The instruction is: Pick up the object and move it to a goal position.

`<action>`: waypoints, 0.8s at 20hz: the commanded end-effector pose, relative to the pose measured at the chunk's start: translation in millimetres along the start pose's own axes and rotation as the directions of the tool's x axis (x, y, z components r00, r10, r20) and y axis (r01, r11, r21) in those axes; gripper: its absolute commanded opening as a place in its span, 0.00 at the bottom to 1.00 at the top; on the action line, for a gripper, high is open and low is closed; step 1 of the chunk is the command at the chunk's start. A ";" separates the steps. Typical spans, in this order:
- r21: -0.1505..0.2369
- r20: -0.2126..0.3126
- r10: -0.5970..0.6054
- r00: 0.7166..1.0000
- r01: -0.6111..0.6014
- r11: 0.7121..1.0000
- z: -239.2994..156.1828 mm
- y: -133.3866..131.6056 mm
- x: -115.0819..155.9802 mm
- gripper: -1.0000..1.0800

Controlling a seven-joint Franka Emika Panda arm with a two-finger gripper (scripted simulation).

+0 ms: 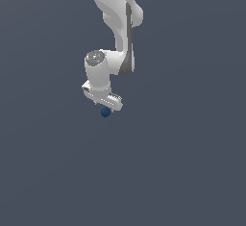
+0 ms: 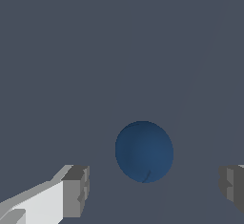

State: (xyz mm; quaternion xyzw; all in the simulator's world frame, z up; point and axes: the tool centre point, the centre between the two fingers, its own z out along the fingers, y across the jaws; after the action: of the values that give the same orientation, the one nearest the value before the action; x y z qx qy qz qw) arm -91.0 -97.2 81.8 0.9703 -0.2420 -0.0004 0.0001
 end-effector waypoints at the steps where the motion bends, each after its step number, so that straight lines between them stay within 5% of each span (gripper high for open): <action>1: 0.000 0.000 0.000 1.000 0.000 1.000 0.0 0.0 0.0 0.96; 16: 0.000 -0.001 0.006 1.000 -0.006 1.000 46.8 1.3 -1.4 0.96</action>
State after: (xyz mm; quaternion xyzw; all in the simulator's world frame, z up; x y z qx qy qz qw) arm -93.2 -97.6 39.5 0.9696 -0.2446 -0.0006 0.0001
